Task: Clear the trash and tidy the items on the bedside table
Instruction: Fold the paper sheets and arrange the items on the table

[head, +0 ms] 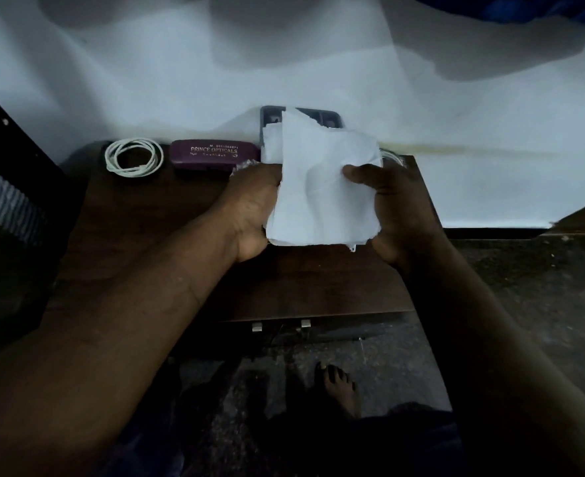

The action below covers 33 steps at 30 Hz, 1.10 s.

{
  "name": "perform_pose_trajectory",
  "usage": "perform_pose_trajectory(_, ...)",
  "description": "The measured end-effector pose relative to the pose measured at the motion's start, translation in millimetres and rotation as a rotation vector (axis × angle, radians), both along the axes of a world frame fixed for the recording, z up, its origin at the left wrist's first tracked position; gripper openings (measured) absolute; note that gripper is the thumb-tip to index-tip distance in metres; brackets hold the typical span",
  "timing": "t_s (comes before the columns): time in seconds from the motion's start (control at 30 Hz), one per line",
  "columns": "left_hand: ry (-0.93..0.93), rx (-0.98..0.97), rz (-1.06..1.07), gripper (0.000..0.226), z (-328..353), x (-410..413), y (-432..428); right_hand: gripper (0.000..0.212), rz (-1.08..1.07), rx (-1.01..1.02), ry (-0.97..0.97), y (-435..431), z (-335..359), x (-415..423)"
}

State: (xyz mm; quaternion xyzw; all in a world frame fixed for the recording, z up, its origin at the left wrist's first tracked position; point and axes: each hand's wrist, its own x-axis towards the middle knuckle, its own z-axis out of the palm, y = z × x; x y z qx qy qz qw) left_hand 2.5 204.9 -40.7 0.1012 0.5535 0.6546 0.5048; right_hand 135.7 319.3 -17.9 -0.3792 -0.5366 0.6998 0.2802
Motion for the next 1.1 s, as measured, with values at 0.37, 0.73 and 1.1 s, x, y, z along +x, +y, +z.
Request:
perform_pose_trajectory(0.37,0.082,-0.079,0.093,0.023,9,4,-2,0.019,0.002,0.11,-0.088,4,-3,2)
perform_pose_trajectory(0.73,0.14,-0.041,-0.029,0.039,8,4,-2,0.02,0.029,0.14,-0.098,9,-12,1)
perform_pose_trajectory(1.1,0.211,-0.1,0.084,0.01,4,1,2,0.026,0.057,0.083,-0.119,12,-13,3)
